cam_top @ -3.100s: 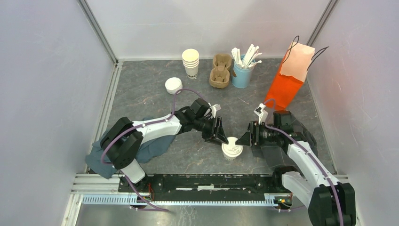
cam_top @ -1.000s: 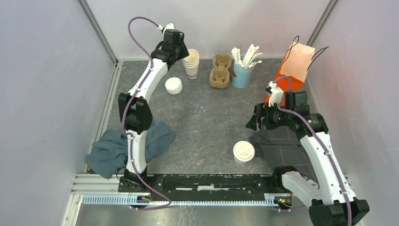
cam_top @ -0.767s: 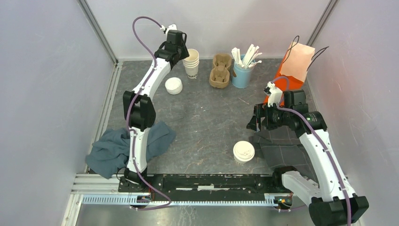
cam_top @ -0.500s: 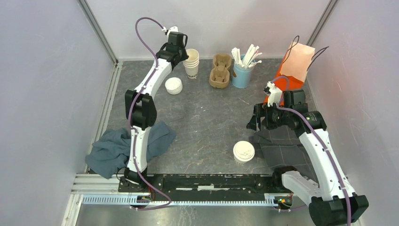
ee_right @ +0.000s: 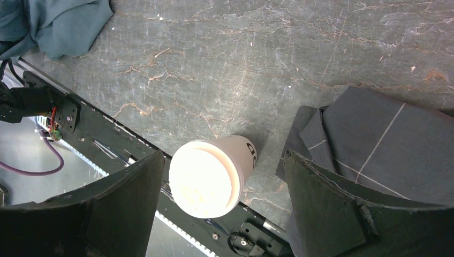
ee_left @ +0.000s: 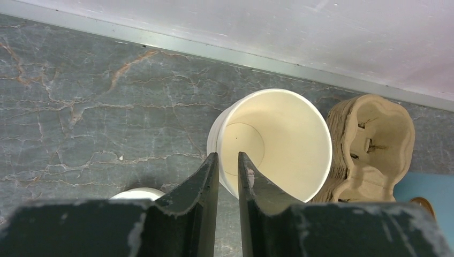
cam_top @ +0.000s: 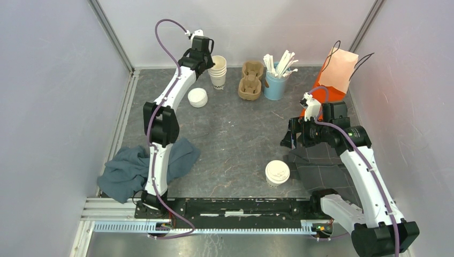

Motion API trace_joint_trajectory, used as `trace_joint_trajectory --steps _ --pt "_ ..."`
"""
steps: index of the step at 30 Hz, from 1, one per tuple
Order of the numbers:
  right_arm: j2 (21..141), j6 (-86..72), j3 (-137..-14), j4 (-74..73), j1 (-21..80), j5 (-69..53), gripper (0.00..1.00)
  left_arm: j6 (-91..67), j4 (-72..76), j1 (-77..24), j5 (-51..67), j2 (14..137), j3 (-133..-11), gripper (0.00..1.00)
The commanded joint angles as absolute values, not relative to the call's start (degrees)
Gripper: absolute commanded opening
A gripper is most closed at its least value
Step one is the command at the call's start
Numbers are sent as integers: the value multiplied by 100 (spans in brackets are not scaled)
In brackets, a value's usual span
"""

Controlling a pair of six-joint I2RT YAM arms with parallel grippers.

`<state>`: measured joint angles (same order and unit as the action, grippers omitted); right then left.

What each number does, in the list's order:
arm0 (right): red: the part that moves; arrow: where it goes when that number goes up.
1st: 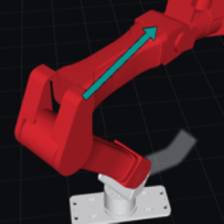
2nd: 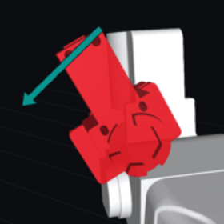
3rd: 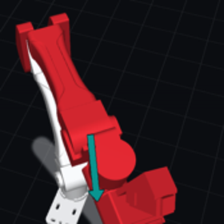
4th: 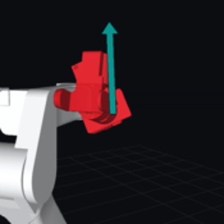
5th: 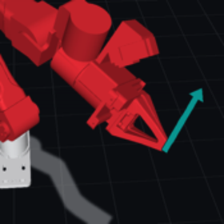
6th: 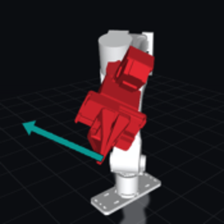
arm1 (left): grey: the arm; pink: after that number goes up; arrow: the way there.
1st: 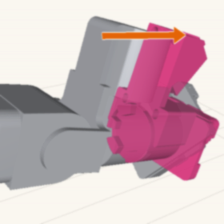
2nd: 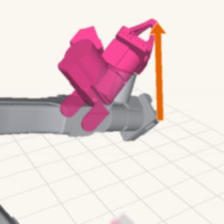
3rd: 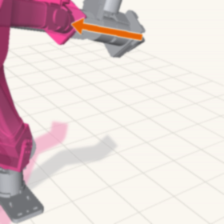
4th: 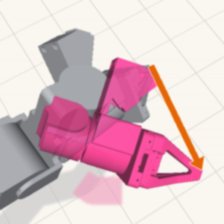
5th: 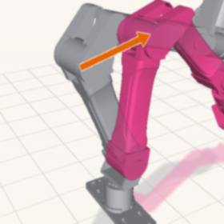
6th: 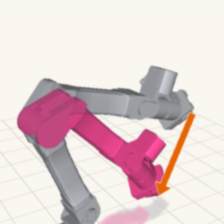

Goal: Pack the takeout coffee
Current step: Pick up the coffee cup.

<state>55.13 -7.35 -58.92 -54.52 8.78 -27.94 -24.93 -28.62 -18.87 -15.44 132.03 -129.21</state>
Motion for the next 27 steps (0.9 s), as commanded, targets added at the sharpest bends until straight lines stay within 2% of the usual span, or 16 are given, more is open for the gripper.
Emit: trace_joint_trajectory --steps 1,8,27 --pt "5511 -677 -5940 -5295 891 -2733 89 -2224 -2763 -1898 -1722 13334 -13201 26" --pt "5524 -672 -5906 -5290 893 -2733 89 -2188 -2806 -1895 -1748 13418 -13224 31" --pt "5537 -670 -5879 -5255 891 -2729 88 -2113 -2855 -1896 -1759 13418 -13569 2"
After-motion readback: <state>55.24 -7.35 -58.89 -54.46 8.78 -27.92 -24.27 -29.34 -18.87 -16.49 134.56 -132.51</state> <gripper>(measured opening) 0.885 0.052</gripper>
